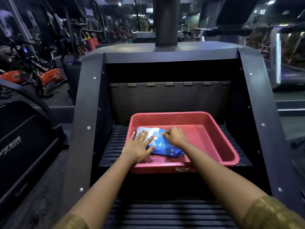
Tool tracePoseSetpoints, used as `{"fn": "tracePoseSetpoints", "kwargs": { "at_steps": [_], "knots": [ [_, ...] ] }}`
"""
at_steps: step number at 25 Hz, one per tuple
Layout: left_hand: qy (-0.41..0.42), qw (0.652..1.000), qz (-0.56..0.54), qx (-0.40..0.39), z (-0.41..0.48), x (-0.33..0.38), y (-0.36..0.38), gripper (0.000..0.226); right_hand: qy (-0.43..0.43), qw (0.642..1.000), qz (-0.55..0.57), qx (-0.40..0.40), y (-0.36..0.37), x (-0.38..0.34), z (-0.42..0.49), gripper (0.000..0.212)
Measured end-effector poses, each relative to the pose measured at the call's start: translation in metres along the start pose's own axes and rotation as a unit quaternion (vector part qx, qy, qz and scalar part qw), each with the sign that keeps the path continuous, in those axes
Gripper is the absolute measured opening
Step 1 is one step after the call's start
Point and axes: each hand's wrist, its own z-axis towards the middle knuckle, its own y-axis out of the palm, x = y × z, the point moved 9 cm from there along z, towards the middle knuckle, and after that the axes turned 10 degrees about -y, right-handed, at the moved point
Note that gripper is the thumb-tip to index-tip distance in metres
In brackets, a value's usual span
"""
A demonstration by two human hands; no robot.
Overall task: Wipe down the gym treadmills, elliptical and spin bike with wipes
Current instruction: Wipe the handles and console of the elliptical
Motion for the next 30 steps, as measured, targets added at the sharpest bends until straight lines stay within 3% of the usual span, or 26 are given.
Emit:
{"fn": "tracePoseSetpoints", "kwargs": {
  "at_steps": [5,12,20,27,30],
  "knots": [
    [-0.005,1.0,-0.021,0.016,-0.003,0.001,-0.001,0.054,0.039,0.992,-0.12,0.022,-0.007,-0.009,0.002,0.027],
    [-0.003,1.0,-0.019,0.024,-0.001,0.0,-0.003,0.053,0.086,0.996,0.012,-0.007,0.002,0.001,0.007,0.011],
    [-0.004,0.999,-0.016,0.03,-0.001,-0.001,-0.004,0.052,0.079,0.96,0.266,-0.023,0.008,0.012,0.007,0.023],
    [-0.004,0.999,-0.017,0.033,-0.002,0.0,-0.005,0.052,0.083,0.93,0.356,-0.034,0.01,0.004,0.006,0.032],
    [-0.004,0.999,-0.016,0.034,-0.003,0.001,-0.004,0.052,0.081,0.94,0.33,-0.034,0.009,0.006,0.008,0.027]
  ]
}}
